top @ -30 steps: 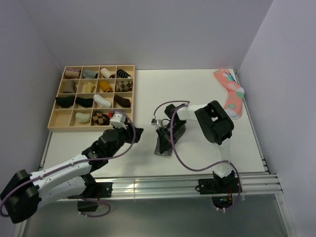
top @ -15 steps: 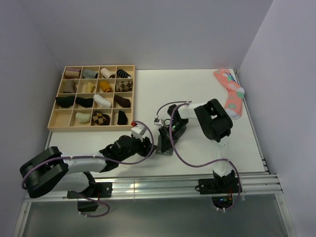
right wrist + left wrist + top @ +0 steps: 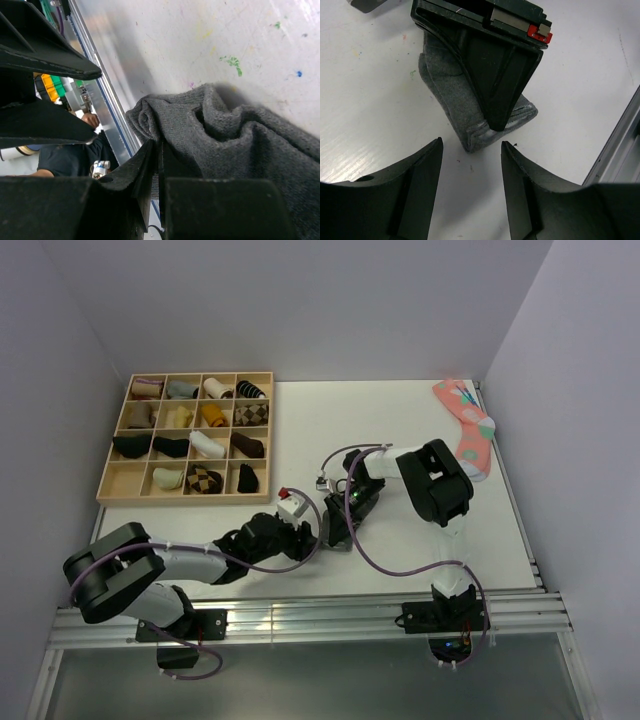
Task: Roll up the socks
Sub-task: Roll the sock at the center of the board.
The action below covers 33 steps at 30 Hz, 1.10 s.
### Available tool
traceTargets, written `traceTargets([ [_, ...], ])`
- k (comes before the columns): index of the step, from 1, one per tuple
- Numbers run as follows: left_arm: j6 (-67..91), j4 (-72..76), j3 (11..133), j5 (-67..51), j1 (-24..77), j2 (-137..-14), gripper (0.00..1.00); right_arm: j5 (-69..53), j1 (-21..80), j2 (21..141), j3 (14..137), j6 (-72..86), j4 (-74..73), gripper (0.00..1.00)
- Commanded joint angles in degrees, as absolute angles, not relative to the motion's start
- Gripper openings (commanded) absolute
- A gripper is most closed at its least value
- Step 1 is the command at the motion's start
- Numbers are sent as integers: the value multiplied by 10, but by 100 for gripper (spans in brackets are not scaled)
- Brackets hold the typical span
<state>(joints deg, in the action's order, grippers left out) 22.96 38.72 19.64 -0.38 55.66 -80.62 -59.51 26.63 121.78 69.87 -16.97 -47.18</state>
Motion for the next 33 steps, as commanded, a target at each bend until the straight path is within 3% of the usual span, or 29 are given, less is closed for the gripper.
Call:
traceTargets([
  [1, 204, 410, 228, -5, 559, -828, 55, -588, 261, 1221, 706, -173, -476, 11],
  [22, 194, 413, 278, 25, 559, -916, 43, -577, 255, 1222, 705, -178, -481, 9],
  [28, 203, 404, 291, 28, 559, -939, 24, -570, 254, 1218, 707, -174, -477, 9],
  [33, 212, 406, 285, 31, 565, -941, 18, -563, 254, 1216, 705, -163, -464, 9],
])
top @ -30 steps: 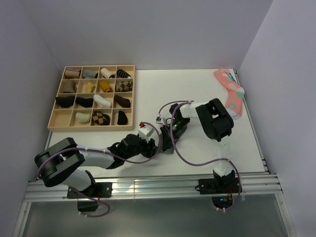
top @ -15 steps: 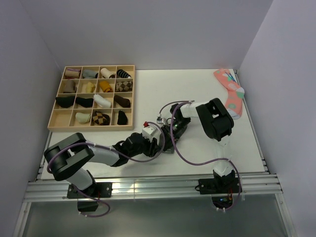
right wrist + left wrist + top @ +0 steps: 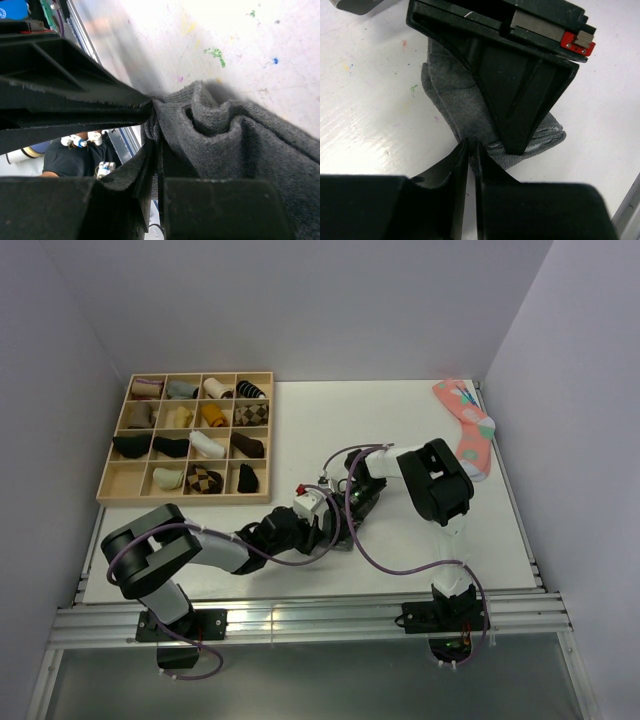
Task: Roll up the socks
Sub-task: Roll the sock at the center of the board.
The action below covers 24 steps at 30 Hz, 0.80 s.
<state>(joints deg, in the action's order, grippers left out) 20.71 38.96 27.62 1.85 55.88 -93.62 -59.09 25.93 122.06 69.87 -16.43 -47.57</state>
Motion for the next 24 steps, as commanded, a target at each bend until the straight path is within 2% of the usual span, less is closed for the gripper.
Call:
traceTargets([
  [1, 212, 403, 286, 35, 567, -942, 14, -560, 254, 1216, 704, -161, -462, 9],
  [3, 212, 388, 294, 45, 575, -948, 9, -557, 254, 1215, 704, -156, -456, 10],
  [4, 212, 382, 297, 52, 577, -952, 0, -550, 254, 1213, 701, -152, -452, 10],
  [12, 236, 331, 328, 110, 607, -979, 0, -517, 254, 1173, 686, -120, -403, 14],
  [13, 238, 319, 332, 114, 610, -983, 0, -510, 254, 1166, 681, -112, -398, 21],
  [18, 254, 271, 352, 149, 618, -993, 0, -489, 250, 1136, 665, -91, -363, 36],
  [24, 273, 223, 367, 170, 619, -994, 0, -454, 232, 1074, 643, -57, -318, 37],
])
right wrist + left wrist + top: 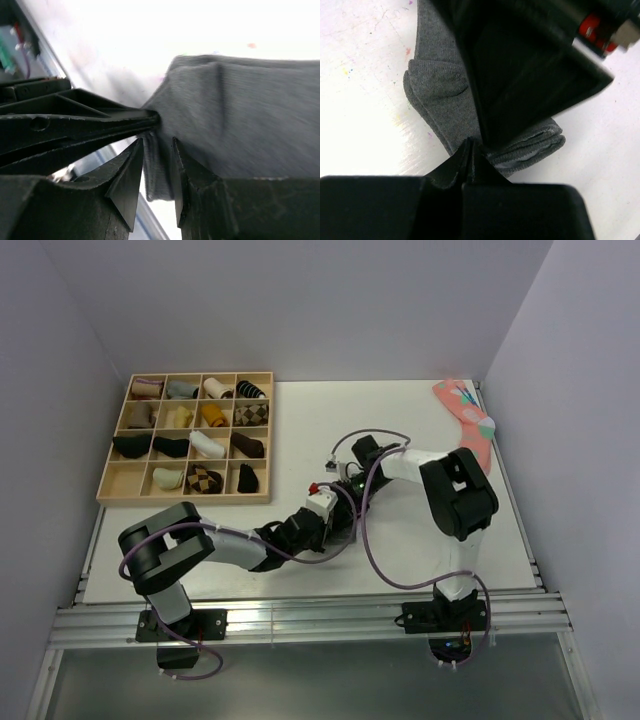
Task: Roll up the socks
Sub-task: Roll the sock at the center of the board.
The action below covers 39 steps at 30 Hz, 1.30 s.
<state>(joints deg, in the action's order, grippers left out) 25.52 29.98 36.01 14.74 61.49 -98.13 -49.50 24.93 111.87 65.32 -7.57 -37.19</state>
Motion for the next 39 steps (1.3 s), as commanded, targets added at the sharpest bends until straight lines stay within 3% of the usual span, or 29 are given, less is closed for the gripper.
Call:
traceTargets([
  [1, 276, 221, 371, 171, 619, -996, 0, -450, 229, 1057, 638, -50, -313, 37],
  [13, 314, 149, 402, 146, 608, -1001, 0, -431, 153, 937, 614, -148, -311, 37],
  [24, 329, 98, 447, 94, 589, -1010, 0, -418, 152, 752, 502, -302, -290, 32],
  [39, 334, 91, 474, 33, 570, -1045, 0, -305, 341, 605, 331, -424, -201, 29],
])
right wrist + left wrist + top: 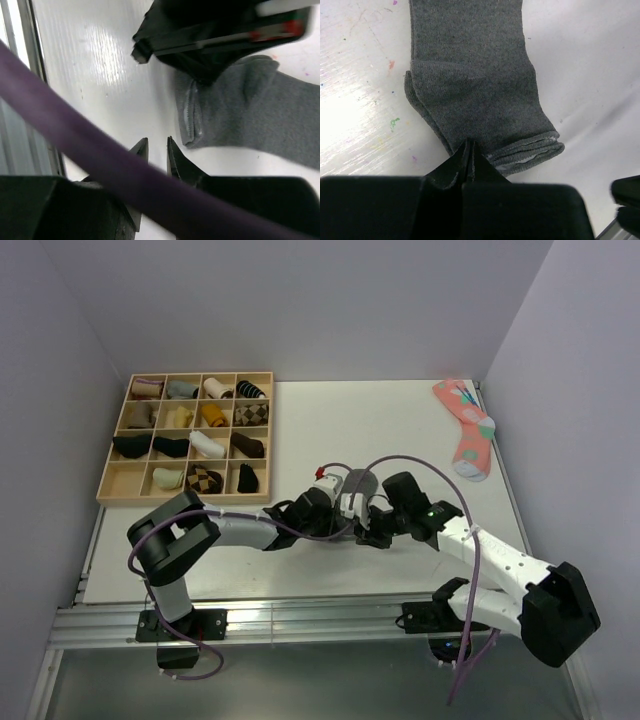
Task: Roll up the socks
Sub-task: Roll the sock at the center of the board.
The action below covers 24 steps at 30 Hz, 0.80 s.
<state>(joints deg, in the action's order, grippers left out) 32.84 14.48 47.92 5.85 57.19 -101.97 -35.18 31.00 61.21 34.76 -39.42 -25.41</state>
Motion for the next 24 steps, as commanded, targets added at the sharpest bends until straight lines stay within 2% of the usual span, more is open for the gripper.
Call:
traceTargets([
  [1, 334, 91, 475, 32, 570, -1045, 0, -292, 348, 608, 328, -426, -190, 29],
  [14, 333, 109, 464, 17, 569, -1046, 0, -218, 368, 759, 353, -395, -105, 20],
  [24, 329, 106, 461, 19, 569, -1036, 0, -165, 368, 787, 377, -338, -86, 18],
])
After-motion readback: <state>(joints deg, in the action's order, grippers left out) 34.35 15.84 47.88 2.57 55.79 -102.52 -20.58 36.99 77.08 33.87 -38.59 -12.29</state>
